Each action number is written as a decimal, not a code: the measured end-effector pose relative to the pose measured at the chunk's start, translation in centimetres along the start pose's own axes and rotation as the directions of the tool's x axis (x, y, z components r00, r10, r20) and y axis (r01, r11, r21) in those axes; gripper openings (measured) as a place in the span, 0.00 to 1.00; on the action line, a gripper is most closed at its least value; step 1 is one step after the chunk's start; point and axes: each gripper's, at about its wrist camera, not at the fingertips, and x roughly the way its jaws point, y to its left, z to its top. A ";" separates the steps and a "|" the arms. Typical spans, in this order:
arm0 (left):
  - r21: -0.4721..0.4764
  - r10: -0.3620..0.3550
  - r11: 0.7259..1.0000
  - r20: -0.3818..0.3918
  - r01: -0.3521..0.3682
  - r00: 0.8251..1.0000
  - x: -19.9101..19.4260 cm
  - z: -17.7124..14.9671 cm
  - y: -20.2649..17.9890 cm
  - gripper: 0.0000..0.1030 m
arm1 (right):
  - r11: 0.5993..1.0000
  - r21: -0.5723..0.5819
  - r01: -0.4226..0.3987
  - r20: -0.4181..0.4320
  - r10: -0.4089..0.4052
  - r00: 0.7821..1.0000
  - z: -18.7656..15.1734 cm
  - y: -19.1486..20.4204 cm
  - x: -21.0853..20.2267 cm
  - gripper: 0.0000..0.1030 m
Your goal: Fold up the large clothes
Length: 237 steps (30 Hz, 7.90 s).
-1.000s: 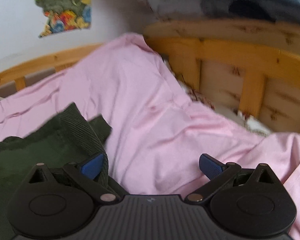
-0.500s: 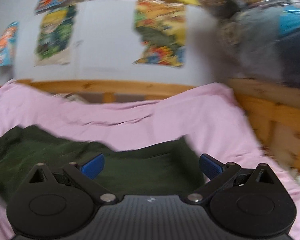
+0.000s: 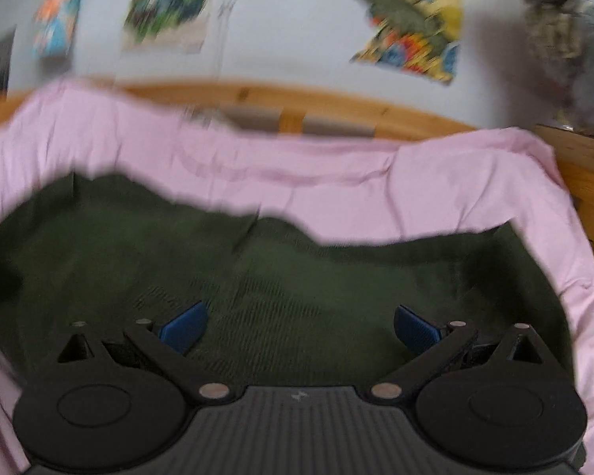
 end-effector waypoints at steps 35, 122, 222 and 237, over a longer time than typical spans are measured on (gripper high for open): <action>0.075 0.049 0.996 -0.027 -0.047 0.998 1.8 0.5 -0.3 1.00 | 0.994 0.083 -0.075 0.032 0.072 0.997 -1.1 -1.1 0.5 0.99; 0.756 -0.004 0.617 0.281 -0.219 0.960 -5.3 -7.9 -28.7 0.20 | 0.089 0.979 -0.182 0.135 0.382 0.914 -5.6 -24.4 4.7 1.00; 0.712 -0.282 0.685 0.070 0.150 0.957 -4.3 -5.2 -22.6 0.95 | 0.930 0.351 -0.111 0.033 0.106 0.994 1.8 -21.0 -1.9 0.27; 0.539 -0.149 0.833 -0.001 0.126 0.989 2.8 -2.8 -18.1 0.99 | 0.956 0.244 0.161 0.278 -0.228 0.933 2.0 -18.1 -6.8 0.96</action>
